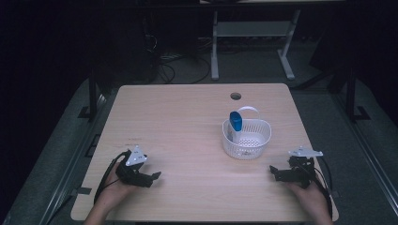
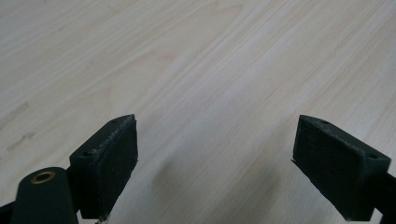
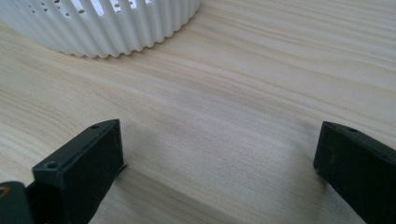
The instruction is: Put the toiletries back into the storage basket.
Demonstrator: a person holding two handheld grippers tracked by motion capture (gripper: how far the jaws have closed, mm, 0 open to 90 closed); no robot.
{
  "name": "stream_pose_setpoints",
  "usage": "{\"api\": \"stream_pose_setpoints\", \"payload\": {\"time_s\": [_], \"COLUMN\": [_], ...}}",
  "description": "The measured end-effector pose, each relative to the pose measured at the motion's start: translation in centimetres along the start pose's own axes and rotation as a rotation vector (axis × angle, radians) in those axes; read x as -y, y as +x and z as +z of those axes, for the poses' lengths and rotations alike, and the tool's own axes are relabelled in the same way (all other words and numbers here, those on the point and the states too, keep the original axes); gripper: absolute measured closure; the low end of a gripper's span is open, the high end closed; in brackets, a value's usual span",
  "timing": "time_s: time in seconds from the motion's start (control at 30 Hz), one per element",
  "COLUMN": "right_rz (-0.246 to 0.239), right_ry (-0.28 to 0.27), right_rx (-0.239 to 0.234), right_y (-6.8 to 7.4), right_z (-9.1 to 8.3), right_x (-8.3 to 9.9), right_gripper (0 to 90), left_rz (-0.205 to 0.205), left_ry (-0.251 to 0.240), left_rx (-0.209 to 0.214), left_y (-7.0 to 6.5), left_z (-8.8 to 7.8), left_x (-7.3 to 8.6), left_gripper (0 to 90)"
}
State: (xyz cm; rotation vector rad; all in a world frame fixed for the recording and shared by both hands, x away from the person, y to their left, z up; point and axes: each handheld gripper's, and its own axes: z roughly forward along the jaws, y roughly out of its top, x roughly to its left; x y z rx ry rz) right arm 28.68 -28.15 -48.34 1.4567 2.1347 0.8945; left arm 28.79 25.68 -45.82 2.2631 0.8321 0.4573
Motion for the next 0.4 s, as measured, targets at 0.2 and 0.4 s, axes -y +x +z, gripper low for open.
{"api": "stream_pose_setpoints", "payload": {"time_s": [0.2,0.4], "right_rz": [0.001,0.002], "right_ry": [0.000,0.001], "right_rx": [0.000,0.000], "right_y": [0.0,0.0], "right_z": [0.0,0.0], "right_x": [0.0,0.0], "right_gripper": [0.9,0.9], "left_rz": [-0.017,-0.066], "left_ry": [0.015,-0.015], "left_rx": [0.003,0.053], "left_y": [0.1,0.5], "left_z": [0.3,0.5], "left_x": [1.2,1.8], "left_gripper": [13.5,13.3]}}
